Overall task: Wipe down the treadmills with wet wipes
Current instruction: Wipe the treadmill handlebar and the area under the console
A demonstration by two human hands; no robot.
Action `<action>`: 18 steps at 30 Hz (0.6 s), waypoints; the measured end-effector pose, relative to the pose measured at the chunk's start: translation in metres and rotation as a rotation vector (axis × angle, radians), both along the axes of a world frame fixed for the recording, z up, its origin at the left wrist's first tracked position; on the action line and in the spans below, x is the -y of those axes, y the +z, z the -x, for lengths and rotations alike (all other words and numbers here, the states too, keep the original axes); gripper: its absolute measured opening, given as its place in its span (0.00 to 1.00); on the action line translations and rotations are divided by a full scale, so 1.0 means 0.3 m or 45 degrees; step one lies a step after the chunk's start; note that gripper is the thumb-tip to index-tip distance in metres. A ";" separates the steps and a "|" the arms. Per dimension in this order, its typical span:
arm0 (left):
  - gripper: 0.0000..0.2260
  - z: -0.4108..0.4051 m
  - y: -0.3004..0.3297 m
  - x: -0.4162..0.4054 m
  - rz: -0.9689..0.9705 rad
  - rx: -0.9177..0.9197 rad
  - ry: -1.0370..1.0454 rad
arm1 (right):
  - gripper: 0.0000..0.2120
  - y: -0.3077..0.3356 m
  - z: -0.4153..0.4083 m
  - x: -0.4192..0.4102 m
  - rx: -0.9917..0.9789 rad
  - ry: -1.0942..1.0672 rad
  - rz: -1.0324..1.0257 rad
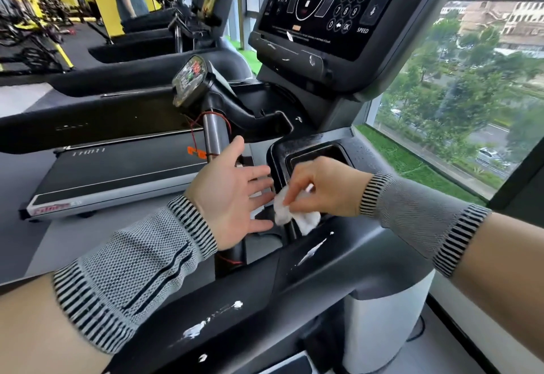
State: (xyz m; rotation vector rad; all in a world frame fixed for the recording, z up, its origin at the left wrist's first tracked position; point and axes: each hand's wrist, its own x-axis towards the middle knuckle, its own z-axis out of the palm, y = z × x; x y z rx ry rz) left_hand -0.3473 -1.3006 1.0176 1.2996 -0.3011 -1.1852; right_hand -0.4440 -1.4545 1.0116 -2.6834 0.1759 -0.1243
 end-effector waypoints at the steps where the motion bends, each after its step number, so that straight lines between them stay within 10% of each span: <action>1: 0.37 0.002 -0.005 -0.006 -0.009 -0.006 -0.006 | 0.03 -0.001 0.017 -0.005 -0.060 0.053 -0.020; 18: 0.34 0.024 -0.014 -0.016 -0.053 0.005 -0.026 | 0.08 0.022 -0.004 -0.021 -0.086 0.123 0.110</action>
